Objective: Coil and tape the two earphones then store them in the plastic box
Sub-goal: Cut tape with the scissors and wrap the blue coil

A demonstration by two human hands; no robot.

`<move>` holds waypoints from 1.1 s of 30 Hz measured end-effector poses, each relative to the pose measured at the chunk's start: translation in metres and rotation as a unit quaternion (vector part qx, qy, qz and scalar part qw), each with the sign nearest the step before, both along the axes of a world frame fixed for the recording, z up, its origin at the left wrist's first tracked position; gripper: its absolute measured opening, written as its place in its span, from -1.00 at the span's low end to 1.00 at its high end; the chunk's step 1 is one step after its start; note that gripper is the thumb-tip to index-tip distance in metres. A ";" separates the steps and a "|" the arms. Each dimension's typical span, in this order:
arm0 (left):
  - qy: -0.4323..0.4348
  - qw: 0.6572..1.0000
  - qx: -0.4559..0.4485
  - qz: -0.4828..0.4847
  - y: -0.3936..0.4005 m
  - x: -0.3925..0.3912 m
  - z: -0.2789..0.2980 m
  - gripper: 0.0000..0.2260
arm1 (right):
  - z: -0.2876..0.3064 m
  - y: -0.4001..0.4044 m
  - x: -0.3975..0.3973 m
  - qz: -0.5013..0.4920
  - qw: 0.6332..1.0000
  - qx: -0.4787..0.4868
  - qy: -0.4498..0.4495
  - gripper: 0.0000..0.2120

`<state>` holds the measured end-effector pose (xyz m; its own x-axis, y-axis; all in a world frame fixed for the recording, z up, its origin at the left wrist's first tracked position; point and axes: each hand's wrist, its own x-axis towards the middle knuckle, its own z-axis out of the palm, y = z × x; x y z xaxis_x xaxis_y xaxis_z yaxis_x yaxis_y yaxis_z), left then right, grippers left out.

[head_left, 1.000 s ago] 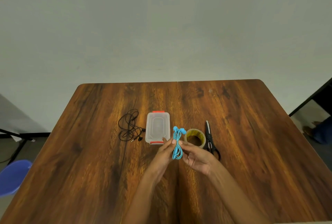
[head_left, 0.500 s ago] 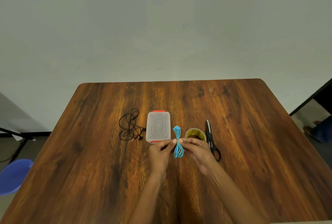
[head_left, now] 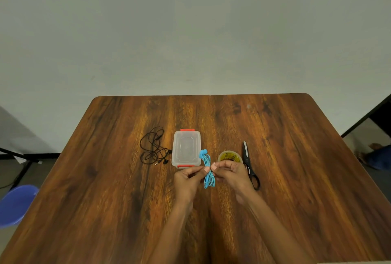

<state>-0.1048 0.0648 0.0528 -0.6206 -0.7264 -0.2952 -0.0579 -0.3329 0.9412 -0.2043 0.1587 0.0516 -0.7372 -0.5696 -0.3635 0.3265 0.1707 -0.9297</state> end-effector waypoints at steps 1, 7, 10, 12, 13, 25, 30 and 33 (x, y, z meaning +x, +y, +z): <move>0.000 1.000 -0.001 -0.002 0.000 0.000 0.000 -0.88 | 0.000 0.000 0.000 0.002 1.000 0.001 -0.005 -0.90; 0.011 0.999 -0.025 -0.017 0.000 0.001 -0.001 -0.84 | 0.005 0.001 -0.003 -0.004 0.993 -0.009 -0.117 -0.85; 0.012 0.999 -0.032 -0.032 0.000 -0.001 0.000 -0.83 | 0.007 0.001 -0.006 -0.003 0.976 -0.017 -0.218 -0.86; 0.015 0.999 -0.035 -0.039 0.000 -0.001 0.000 -0.83 | 0.007 0.000 -0.007 -0.006 0.959 -0.034 -0.282 -0.91; 0.014 0.998 -0.037 -0.040 0.001 -0.001 0.001 -0.83 | 0.008 0.000 -0.008 -0.005 0.950 -0.041 -0.308 -0.92; 0.015 0.998 0.004 -0.056 -0.003 0.001 -0.003 -0.83 | 0.013 -0.001 -0.005 0.002 0.967 -0.014 -0.253 -0.91; 0.006 1.000 0.023 -0.009 -0.002 0.001 -0.001 -0.83 | 0.015 -0.004 -0.001 -0.004 0.985 0.008 -0.170 -0.86; 0.008 0.999 0.032 0.008 -0.002 0.001 0.000 -0.82 | 0.018 -0.007 0.000 0.001 0.987 0.017 -0.159 -0.88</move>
<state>-0.1036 0.0627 0.0525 -0.6142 -0.7163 -0.3311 -0.0373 -0.3928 0.9189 -0.2047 0.1516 0.0694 -0.5807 -0.5552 -0.5954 0.6012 0.2007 -0.7735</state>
